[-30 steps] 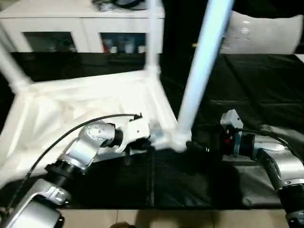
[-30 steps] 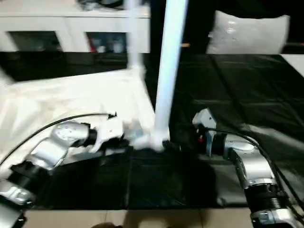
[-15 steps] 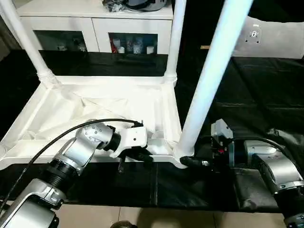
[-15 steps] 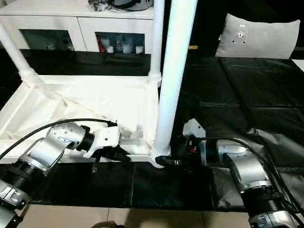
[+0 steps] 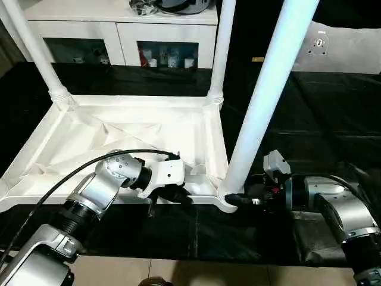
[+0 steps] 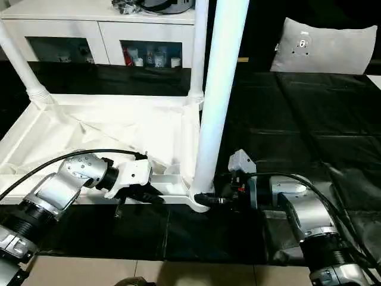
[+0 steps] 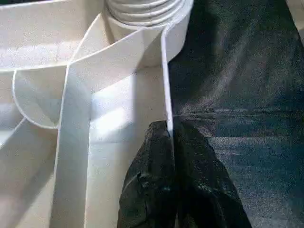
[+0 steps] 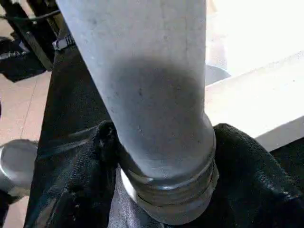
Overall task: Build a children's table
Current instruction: Rotate leg to tighten
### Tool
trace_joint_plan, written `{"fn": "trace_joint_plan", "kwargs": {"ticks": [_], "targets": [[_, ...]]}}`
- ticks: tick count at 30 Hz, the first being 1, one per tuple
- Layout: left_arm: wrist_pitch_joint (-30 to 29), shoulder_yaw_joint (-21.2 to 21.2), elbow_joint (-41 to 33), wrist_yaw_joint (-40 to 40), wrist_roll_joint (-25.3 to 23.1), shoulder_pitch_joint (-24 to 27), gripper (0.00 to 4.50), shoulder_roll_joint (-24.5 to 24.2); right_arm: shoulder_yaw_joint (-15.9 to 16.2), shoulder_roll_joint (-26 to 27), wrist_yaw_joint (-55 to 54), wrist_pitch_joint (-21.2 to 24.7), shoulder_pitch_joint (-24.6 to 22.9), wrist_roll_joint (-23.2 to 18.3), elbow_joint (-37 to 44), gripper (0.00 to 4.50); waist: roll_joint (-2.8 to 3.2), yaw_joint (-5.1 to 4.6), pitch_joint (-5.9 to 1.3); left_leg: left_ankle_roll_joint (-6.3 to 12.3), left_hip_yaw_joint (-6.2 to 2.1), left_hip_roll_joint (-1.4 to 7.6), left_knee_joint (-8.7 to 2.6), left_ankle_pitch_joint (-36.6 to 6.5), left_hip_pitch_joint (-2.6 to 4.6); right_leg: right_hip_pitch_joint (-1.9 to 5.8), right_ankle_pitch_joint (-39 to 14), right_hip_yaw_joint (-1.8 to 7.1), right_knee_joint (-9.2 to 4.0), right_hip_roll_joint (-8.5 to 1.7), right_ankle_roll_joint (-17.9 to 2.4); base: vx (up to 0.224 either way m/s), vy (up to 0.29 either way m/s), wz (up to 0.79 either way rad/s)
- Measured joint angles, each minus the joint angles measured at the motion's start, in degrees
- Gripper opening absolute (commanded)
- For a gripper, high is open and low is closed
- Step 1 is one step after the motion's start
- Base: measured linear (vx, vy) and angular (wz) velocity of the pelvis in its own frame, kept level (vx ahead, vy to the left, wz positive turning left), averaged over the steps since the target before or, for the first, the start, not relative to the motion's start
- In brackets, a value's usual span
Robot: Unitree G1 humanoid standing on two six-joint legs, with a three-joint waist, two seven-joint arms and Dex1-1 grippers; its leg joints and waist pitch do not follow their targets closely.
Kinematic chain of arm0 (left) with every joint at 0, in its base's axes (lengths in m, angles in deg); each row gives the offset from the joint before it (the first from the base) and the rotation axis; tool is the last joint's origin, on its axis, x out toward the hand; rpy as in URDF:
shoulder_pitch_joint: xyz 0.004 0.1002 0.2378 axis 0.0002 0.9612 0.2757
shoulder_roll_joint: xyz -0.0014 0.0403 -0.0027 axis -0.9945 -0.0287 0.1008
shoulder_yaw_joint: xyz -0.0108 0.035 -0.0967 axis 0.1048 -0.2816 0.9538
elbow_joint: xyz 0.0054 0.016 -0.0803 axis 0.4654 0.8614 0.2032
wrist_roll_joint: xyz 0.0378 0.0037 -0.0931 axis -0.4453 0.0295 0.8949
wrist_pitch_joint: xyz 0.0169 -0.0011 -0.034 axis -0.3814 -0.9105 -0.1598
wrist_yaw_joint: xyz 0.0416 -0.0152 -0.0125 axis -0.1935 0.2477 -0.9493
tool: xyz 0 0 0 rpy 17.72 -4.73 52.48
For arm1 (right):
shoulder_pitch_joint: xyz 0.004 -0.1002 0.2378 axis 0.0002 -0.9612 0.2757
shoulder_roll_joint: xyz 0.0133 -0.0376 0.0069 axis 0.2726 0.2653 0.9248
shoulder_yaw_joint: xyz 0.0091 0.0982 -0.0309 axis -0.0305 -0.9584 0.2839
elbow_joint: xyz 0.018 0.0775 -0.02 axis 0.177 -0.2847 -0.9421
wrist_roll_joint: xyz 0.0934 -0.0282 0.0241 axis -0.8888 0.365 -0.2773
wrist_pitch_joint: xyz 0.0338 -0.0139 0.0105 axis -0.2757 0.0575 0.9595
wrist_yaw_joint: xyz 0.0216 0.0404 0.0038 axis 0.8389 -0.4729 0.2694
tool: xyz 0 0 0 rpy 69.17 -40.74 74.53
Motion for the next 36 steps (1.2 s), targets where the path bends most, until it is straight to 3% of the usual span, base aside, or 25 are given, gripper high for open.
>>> {"fn": "trace_joint_plan", "kwargs": {"ticks": [4, 8, 11, 13, 14, 15, 16, 19, 20, 24, 26, 33, 36], "targets": [[-8.88, 3.05, -0.27, -6.59, -0.77, 0.09, 0.00, 2.82, -2.88, 6.07, -12.44, 3.50, 0.09, 1.19, 0.23, 2.71, -0.05, -1.06, 0.01, -0.18, 0.00, 0.01, 0.22, 0.11, 0.22, 0.03, 0.00, 0.15, 0.42, 0.00, 0.00, 0.000, 0.000, 0.00], [-16.88, 5.52, 0.42, -16.44, -1.03, -0.22, 0.00, 9.43, -5.69, 11.34, -25.74, 3.53, 2.79, 3.16, -3.80, 2.69, -0.04, -3.07, 0.06, -0.24, 0.01, 0.00, 0.25, 0.15, 0.53, 0.25, -0.25, 0.20, 0.21, 0.00, 0.41, 0.000, 0.000, 0.00], [-20.16, 7.00, 1.11, -23.80, -1.31, -0.57, 0.00, 14.40, -7.85, 14.78, -35.28, 3.50, 5.05, 4.59, -6.52, 2.69, -0.09, -4.44, 0.09, -0.24, 0.00, 0.01, 0.24, 0.15, 0.48, 0.25, -0.24, 0.19, 0.07, 0.00, 0.40, 0.000, 0.000, 0.00], [-21.27, 7.72, 1.87, -27.61, -1.56, -0.97, 0.00, 17.07, -9.16, 16.17, -39.33, 3.12, 5.99, 5.06, -7.68, 2.69, -0.10, -4.65, 0.10, -0.23, 0.01, 0.00, 0.22, 0.15, 0.46, 0.25, -0.22, 0.19, 0.07, 0.00, 0.38, 0.000, 0.000, 0.00], [-21.90, 7.76, 2.21, -29.32, -1.75, -1.37, 0.00, 18.32, -9.81, 16.81, -40.78, 2.73, 6.16, 5.12, -7.98, 2.69, -0.11, -4.54, 0.11, -0.23, 0.00, 0.00, 0.19, 0.14, 0.43, 0.25, -0.20, 0.18, 0.08, 0.01, 0.35, 0.000, 0.000, 0.00], [-22.07, 7.74, 2.25, -30.00, -1.96, -1.50, 0.00, 18.85, -10.05, 17.07, -41.31, 2.29, 6.14, 5.11, -8.09, 3.24, -0.11, -4.40, 0.11, -0.23, 0.00, 0.00, 0.17, 0.15, 0.40, 0.23, -0.17, 0.17, 0.08, 0.01, 0.29, 0.000, 0.000, 0.00], [-22.12, 7.71, 2.23, -30.24, -2.02, -1.59, 0.00, 18.98, -10.11, 17.14, -41.50, 2.08, 6.09, 5.06, -8.04, 3.38, -0.11, -4.28, 0.11, -0.22, 0.00, 0.00, 0.13, 0.14, 0.38, 0.21, -0.01, 0.16, 0.08, 0.01, 0.03, 0.000, 0.000, 0.00], [-21.85, 7.34, 2.04, -30.54, -2.07, -1.70, 0.00, 18.73, -10.34, 17.14, -41.59, 1.75, 5.86, 4.98, -7.73, 3.41, -0.11, -4.01, 0.10, -0.20, 0.00, 0.01, -0.02, 0.12, 0.36, 0.16, 0.02, 0.10, 0.08, 0.01, -0.02, 0.000, 0.000, 0.00], [-21.50, 7.03, 1.98, -30.41, -2.11, -1.70, 0.00, 18.12, -10.40, 16.94, -41.38, 1.62, 5.71, 4.98, -7.52, 3.75, -0.10, -3.86, 0.10, -0.20, 0.00, 0.01, -0.08, 0.12, 0.34, 0.14, 0.02, 0.08, 0.08, 0.02, -0.02, 0.000, 0.000, 0.00], [-18.58, 5.87, 2.07, -29.23, -2.58, -1.69, 0.00, 16.69, -10.51, 16.20, -38.69, 0.80, 4.40, 4.24, -6.57, 3.84, -0.10, -3.76, 0.10, -0.22, -0.01, 0.04, -0.10, 0.14, 0.04, -0.14, 0.02, 0.02, 0.13, 0.02, -0.02, 0.000, 0.000, 0.00], [-15.59, 4.90, 2.08, -27.06, -2.63, -1.66, 0.00, 14.23, -10.11, 13.97, -35.05, 0.46, 3.37, 3.26, -5.44, 4.27, -0.10, -3.68, 0.10, -0.22, -0.01, 0.04, -0.01, 0.15, -0.17, -0.41, 0.03, 0.03, 0.34, 0.02, -0.03, 0.000, 0.000, 0.00], [-9.76, 3.90, 2.31, -18.05, -2.37, -1.51, 0.00, 7.38, -8.47, 6.89, -22.45, -0.45, 2.02, 2.20, -2.79, 4.39, -0.02, -3.32, 0.15, -0.23, -0.01, 0.10, 0.06, 0.15, -0.19, -0.41, 0.02, 0.01, 0.37, 0.02, -0.02, 0.000, 0.000, 0.00], [-6.40, 2.91, 2.24, -13.11, -1.33, -1.25, 0.00, 4.69, -7.34, 3.64, -16.43, -0.41, 1.72, 1.14, -1.01, 4.39, -0.02, -2.68, 0.15, -0.22, -0.01, 0.09, 0.05, 0.14, -0.21, -0.43, 0.02, 0.00, 0.37, 0.02, -0.03, 0.000, 0.000, 0.00]]}}
